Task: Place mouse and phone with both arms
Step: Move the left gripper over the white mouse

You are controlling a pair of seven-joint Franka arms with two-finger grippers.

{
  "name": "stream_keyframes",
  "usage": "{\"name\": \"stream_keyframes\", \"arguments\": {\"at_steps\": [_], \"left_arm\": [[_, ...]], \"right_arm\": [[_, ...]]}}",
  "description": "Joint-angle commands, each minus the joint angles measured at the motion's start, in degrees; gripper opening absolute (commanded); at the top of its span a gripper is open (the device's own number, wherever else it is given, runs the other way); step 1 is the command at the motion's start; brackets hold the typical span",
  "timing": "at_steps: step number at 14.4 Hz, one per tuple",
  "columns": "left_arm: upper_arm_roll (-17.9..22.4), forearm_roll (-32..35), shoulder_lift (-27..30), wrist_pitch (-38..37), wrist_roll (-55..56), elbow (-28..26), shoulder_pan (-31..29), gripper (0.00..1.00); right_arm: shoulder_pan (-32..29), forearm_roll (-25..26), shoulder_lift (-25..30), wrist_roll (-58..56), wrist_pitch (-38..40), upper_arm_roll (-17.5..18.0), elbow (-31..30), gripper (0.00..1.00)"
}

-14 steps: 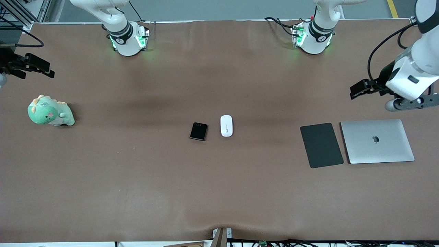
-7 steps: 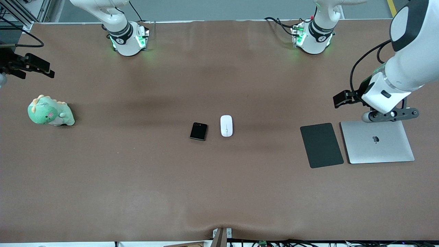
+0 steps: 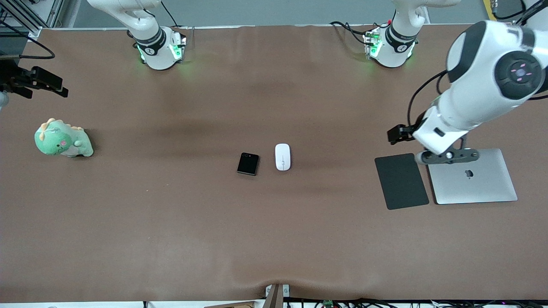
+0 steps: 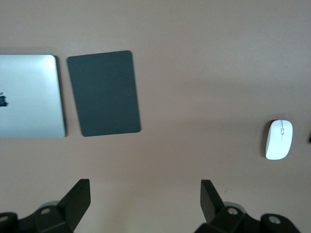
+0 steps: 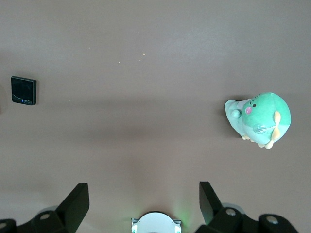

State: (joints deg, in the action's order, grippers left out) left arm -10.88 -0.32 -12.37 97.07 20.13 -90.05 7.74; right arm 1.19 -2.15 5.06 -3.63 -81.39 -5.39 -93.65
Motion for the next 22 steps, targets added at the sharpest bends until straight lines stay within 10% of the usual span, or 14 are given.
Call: {"name": "stream_keyframes", "arguments": {"at_steps": [1,10,22], "left_arm": [[0.06,-0.12,-2.47,3.64,2.45,-0.56,2.71,1.0],[0.06,0.84,-10.64,23.76,20.27,-7.07,14.21,1.0],[0.77,3.31,-29.28,34.77,35.77,1.37,26.0,1.0]], "right_arm": [[-0.49,0.48,1.0,0.11,-0.52,0.56,-0.92,1.0],[-0.49,0.48,0.92,0.11,-0.44,0.56,-0.92,1.0],[-0.49,0.39,0.92,0.11,-0.44,0.55,-0.92,1.0]]}}
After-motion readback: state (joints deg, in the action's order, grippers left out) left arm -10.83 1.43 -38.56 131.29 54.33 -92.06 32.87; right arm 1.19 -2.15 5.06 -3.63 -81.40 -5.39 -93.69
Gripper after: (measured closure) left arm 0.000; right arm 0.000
